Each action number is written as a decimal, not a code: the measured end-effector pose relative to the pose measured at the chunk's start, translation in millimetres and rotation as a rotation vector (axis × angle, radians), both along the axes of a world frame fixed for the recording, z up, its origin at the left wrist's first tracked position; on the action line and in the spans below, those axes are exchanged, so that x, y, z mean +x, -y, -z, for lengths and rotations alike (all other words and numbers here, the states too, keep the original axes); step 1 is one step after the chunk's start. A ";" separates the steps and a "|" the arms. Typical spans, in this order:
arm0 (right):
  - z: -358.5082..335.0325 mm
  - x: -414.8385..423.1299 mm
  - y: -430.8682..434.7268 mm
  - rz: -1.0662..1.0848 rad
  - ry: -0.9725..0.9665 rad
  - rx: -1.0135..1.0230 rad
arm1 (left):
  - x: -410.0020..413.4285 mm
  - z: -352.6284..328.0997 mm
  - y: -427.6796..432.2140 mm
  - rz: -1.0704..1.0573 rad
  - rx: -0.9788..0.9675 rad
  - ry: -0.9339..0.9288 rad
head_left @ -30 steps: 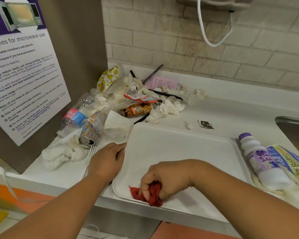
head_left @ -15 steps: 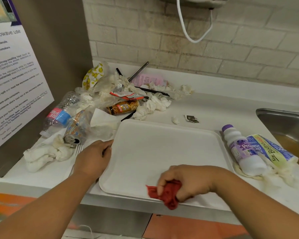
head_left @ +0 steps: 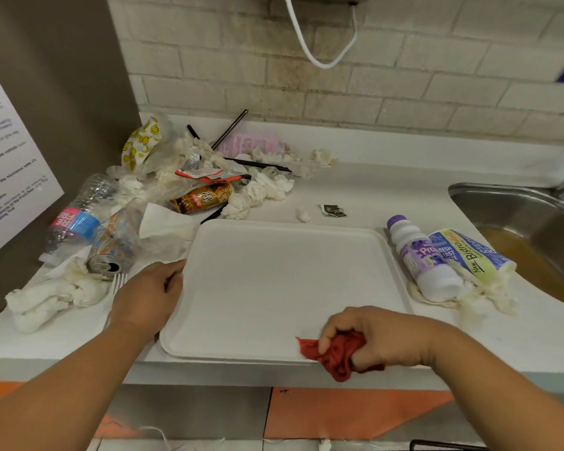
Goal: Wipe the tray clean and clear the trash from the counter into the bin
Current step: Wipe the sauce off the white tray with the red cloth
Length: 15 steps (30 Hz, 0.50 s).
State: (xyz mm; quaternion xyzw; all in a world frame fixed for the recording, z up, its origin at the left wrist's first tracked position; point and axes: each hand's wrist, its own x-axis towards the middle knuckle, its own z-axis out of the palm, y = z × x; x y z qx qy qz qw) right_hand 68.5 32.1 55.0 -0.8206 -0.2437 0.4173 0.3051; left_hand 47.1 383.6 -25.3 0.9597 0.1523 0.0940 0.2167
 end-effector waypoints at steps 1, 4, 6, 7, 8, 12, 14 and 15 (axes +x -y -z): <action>-2.7 2.4 13.5 0.031 -0.011 -0.032 | -0.2 -0.2 0.3 0.001 0.001 0.004; -9.8 7.7 48.8 0.088 -0.007 -0.138 | 0.2 -0.4 0.2 -0.003 0.001 0.003; -11.2 6.6 57.6 0.111 0.023 -0.144 | 1.0 -0.3 0.0 -0.002 0.002 0.004; -10.8 4.5 55.9 0.123 0.041 -0.128 | 1.2 0.1 -0.1 -0.001 0.005 0.004; -9.4 1.7 50.4 0.132 0.057 -0.106 | 1.2 0.4 -0.2 -0.001 0.006 0.001; -0.4 -12.7 9.6 0.078 0.108 0.026 | 0.1 0.8 1.1 -0.008 -0.009 -0.012; 7.0 -14.6 -3.8 0.076 0.145 0.070 | 0.3 0.7 1.4 -0.009 -0.016 -0.017; 10.2 -14.0 -6.8 0.102 0.160 0.085 | 0.3 0.9 0.9 -0.008 -0.017 -0.019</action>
